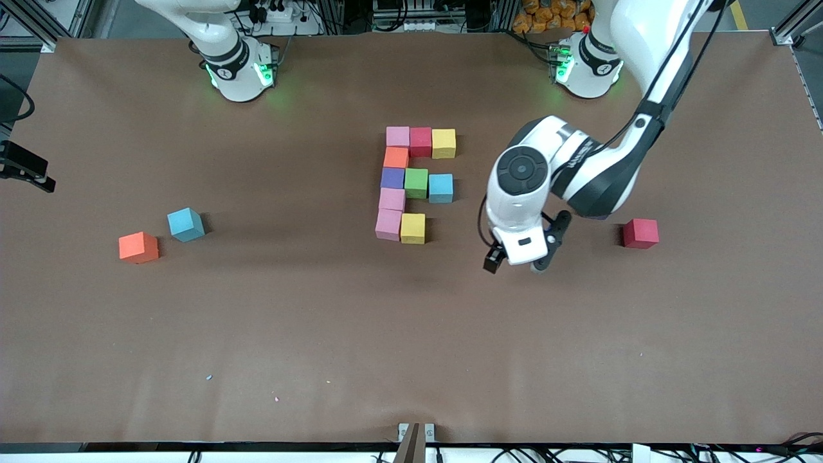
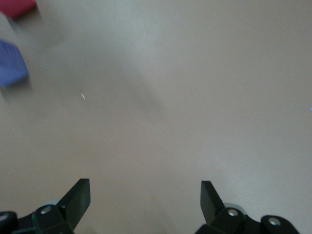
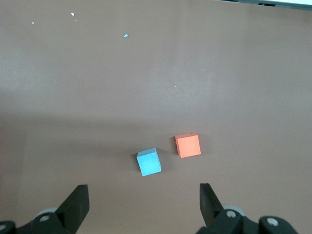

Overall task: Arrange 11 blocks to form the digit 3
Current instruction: 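Reach the left gripper to the purple cube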

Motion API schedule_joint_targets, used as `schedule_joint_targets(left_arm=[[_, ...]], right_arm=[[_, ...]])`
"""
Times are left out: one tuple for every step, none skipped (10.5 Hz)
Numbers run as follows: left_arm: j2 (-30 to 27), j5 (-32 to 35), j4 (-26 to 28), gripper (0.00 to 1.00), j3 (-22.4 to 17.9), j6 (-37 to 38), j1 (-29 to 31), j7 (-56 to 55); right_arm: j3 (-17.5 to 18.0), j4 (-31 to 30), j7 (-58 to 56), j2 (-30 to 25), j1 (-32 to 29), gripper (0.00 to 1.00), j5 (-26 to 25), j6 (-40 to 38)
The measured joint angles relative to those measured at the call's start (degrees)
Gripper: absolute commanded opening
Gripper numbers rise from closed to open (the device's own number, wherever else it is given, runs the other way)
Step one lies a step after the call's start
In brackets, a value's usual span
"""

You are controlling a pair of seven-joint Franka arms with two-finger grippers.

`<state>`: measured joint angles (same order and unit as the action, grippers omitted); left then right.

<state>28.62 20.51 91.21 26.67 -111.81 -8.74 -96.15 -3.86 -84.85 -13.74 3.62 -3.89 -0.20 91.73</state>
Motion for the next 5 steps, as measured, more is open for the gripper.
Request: schedule_joint_targets(left_arm=[[-2.2,-0.2,3.1,1.00,0.4,0.1,2.3,4.6],[-4.1,-0.3,6.4,1.00,1.8,0.0,5.8,9.4],[-5.5,-0.3,9.5,1.00,4.7,-0.4,10.8,13.4],[-6.4,-0.4,12.1,1.00,8.9,-0.9,16.7,16.8],[-6.8,-0.3,14.1,1.00,14.0,-1.1,23.5,20.8]], right_arm=[[0.0,0.0,0.0,0.0,0.0,1.00,0.0,0.0],[0.0,0.0,0.0,0.0,0.0,1.00,0.0,0.0],[0.0,0.0,0.0,0.0,0.0,1.00,0.0,0.0],[0.0,0.0,0.0,0.0,0.0,1.00,0.0,0.0],[0.0,0.0,0.0,0.0,0.0,1.00,0.0,0.0]])
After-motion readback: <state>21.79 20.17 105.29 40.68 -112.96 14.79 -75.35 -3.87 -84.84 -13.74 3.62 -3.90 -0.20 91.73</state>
